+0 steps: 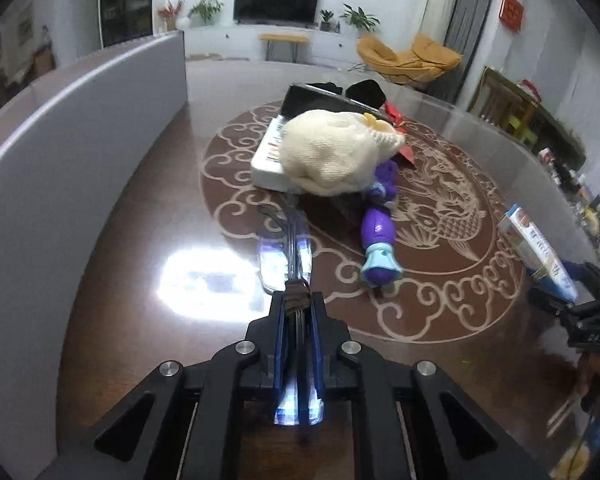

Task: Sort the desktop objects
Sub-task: 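Lift the eyeglasses with the left tool while the right tool grasps the blue-and-white box, then carry the eyeglasses and box into the cardboard bin and open both tools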

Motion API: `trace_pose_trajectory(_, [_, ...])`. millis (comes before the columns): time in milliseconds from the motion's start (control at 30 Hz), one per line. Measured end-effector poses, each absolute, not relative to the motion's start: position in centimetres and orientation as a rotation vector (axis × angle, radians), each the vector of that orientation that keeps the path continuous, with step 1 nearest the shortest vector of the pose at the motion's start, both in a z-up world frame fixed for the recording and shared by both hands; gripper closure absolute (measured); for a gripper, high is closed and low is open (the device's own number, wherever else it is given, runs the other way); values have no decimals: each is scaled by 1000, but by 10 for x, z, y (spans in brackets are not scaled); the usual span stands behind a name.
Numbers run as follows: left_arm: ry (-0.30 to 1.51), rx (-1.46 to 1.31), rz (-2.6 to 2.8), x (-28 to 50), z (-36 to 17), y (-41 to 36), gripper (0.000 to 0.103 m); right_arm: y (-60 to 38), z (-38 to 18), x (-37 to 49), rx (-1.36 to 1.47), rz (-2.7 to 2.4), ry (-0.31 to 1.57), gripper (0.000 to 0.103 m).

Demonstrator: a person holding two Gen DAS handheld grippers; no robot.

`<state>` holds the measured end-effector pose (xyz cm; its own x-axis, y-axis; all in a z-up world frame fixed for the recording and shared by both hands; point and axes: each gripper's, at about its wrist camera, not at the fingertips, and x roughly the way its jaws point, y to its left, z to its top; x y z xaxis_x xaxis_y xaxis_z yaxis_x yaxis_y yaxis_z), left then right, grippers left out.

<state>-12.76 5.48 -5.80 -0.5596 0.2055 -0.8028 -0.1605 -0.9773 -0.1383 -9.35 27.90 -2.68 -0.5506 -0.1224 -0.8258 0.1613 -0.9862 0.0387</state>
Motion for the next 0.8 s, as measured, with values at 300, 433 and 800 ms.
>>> trace_pose_trajectory(300, [-195,-1273,2620,-86,-59,42,93,259,-18,-124,1607,-2408,253,41])
trace_pose_trajectory(433, [-205,-1186,2637,-69,-36,41,93,265,-2,-124,1665,-2431,230,59])
trace_pose_trajectory(800, [-382,-910,2753,-43,74,-45,93,180,89,-128,1320,-2381,-17,59])
